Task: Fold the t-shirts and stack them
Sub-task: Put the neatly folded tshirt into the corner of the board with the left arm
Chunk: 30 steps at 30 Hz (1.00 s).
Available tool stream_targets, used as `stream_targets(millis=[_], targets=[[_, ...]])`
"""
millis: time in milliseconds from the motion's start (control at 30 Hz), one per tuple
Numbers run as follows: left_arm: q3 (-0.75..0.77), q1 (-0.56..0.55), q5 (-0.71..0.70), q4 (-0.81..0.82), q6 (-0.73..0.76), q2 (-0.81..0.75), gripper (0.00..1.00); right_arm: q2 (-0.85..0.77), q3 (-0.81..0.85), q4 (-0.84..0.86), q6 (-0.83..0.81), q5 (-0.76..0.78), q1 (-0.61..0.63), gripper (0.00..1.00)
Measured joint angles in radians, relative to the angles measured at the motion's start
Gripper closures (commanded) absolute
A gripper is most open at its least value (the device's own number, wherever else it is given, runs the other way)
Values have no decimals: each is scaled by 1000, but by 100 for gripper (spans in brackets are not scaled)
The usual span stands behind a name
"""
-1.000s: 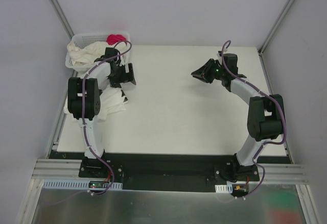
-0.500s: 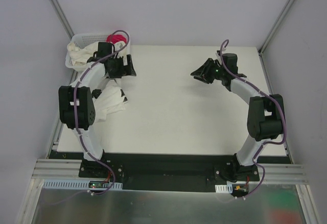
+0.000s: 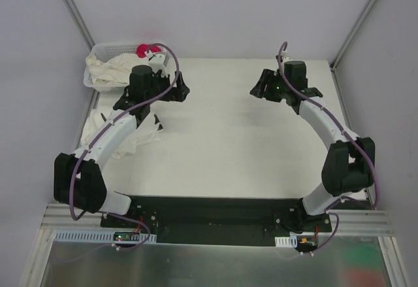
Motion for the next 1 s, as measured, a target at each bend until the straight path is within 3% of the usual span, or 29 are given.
stream_targets(millis=[167,400,567,700,1000], targets=[[-53,-104,-189,87,37,-56,6,-210,-118,34,-110,211,17,35],[-106,-110,-317,259,112,-143,5,-362,-235,210,-201,399,17,29],[-106,-117,-357,338,161,-171,2,-368,-198,216,-240,529,20,1],[-98,-123,-366,352,187,-184,1,-374,-129,198,-266,625,35,0],[-88,-123,-346,360,193,-214,1,-468,-140,196,-307,724,89,3]])
